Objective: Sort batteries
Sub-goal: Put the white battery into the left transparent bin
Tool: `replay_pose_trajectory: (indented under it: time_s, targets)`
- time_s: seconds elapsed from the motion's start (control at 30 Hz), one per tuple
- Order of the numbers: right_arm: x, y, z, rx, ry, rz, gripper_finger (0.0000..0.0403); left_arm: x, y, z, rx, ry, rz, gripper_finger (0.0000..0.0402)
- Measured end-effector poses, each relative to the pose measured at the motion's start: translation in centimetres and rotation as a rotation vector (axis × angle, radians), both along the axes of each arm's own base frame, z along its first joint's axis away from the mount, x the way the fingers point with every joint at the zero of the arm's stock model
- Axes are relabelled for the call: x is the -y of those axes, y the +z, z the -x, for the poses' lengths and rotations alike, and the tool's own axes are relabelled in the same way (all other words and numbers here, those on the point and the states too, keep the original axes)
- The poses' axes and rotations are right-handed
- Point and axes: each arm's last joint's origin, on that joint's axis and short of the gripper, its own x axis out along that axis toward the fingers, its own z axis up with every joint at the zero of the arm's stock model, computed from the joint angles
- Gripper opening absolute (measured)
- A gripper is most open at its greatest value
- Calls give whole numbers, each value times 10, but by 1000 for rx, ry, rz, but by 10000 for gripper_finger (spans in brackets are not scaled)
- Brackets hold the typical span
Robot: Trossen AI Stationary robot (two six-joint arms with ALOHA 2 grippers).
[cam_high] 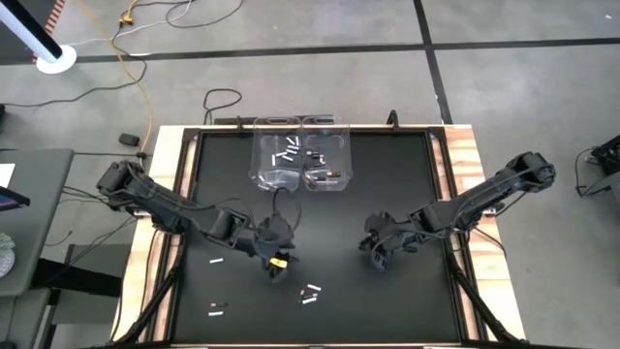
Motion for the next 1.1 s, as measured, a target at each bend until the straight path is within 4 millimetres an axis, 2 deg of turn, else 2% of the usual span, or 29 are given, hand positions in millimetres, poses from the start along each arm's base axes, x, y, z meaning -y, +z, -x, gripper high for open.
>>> replay_pose_trajectory:
  time_s: [0.13,0.23,0.37,0.47,0.6,0.8,0.9,1.1]
  targets:
    - [3,-2,1,-28,25,42,82,1,-7,4,-2,-16,-145,194]
    - [0,-2,2,-26,-13,-4,82,8,-6,8,29,-10,-319,194]
    - [-13,-10,0,-28,57,29,81,18,-7,18,20,28,-494,194]
    - [-29,-22,-7,-7,160,79,74,26,-10,27,3,46,-543,194]
    - [-52,-41,-18,54,239,80,51,35,-18,34,14,24,-549,194]
    - [-63,-56,-38,157,173,-19,18,45,-53,49,132,-17,-494,194]
    - [-71,-54,-48,173,178,-30,10,46,-66,61,185,-43,-447,194]
    - [-90,-42,-71,142,237,29,8,46,-74,87,311,-158,-364,194]
